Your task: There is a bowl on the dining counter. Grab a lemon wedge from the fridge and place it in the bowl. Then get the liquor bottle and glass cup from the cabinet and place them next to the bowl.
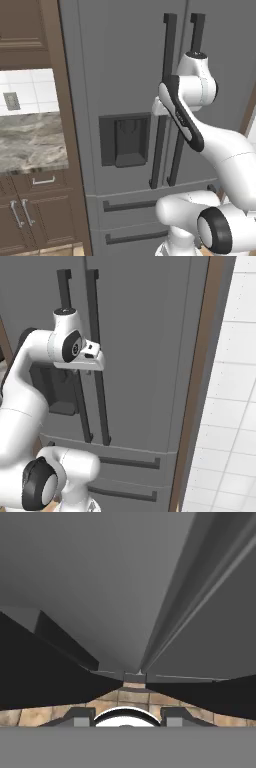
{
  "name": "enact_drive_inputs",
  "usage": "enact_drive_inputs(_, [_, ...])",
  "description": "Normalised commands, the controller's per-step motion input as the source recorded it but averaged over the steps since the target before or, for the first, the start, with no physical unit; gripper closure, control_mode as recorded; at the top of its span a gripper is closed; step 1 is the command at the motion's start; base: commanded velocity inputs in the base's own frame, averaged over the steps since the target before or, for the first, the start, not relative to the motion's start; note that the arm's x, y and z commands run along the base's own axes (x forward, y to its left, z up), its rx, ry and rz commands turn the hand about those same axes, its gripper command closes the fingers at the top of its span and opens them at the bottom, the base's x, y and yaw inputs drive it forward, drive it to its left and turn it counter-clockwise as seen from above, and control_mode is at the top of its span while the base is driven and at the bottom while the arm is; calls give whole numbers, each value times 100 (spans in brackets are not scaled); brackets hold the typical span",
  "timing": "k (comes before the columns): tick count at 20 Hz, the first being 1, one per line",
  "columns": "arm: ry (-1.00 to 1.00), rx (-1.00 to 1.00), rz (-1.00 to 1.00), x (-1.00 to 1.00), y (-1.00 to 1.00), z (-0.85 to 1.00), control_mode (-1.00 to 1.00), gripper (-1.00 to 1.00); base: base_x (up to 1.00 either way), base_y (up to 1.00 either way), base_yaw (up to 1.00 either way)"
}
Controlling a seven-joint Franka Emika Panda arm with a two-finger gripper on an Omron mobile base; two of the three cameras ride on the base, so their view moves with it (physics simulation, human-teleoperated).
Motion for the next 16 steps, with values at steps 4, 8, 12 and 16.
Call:
enact_drive_inputs(4, [0, 0, 0, 0, 0, 0, 100, -100, -5, 0, 0])
enact_drive_inputs(8, [0, 0, 0, 0, 0, 0, 100, -100, -56, -8, 0])
enact_drive_inputs(12, [0, 0, 0, 0, 0, 0, 100, -100, -75, -11, 0])
enact_drive_inputs(16, [0, 0, 0, 0, 0, 0, 100, -100, -55, -22, 0])
